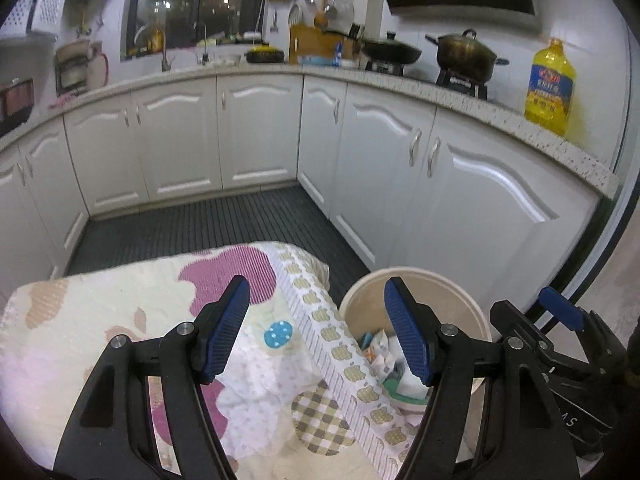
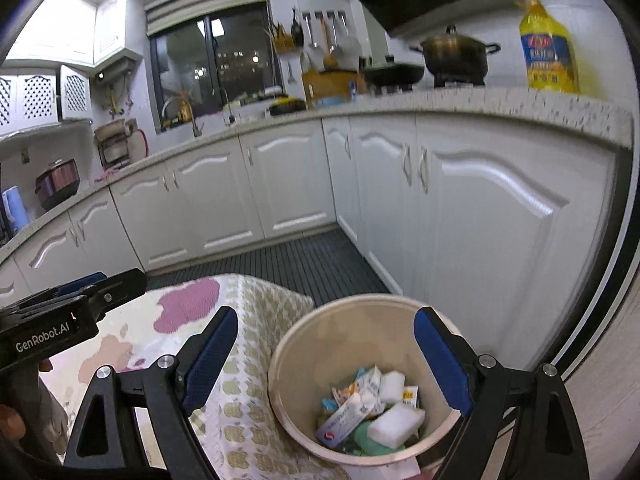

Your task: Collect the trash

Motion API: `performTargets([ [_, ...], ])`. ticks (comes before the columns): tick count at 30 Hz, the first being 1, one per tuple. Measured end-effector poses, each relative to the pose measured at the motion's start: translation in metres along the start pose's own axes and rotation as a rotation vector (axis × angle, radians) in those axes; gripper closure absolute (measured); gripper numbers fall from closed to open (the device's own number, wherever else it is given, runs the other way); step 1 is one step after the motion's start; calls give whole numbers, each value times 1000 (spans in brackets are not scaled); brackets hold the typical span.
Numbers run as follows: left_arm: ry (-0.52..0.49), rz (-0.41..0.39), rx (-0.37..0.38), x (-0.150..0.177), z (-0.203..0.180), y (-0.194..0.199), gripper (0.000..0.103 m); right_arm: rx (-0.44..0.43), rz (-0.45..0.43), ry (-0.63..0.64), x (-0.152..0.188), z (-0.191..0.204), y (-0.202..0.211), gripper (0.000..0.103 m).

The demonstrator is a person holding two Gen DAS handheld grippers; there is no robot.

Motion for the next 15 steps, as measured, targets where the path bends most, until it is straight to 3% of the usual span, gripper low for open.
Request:
performTargets([
  [3,-13,-35,-19,-1,1,9,34,-3,-30,2,-4,4,5,9],
  [15,-41,-116,-70,-2,8,32,34,-13,-120,20,-8,14,25,7],
])
Point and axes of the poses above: each gripper's, at about its wrist camera, not at the fingertips, and y roughly against the way its jaws point, z to its left, x to its underside, the point moved 3 cm from there along -y, roughly the way its jaws point, and after that the axes turned 3 degrees about -y, right-handed, at the moved point
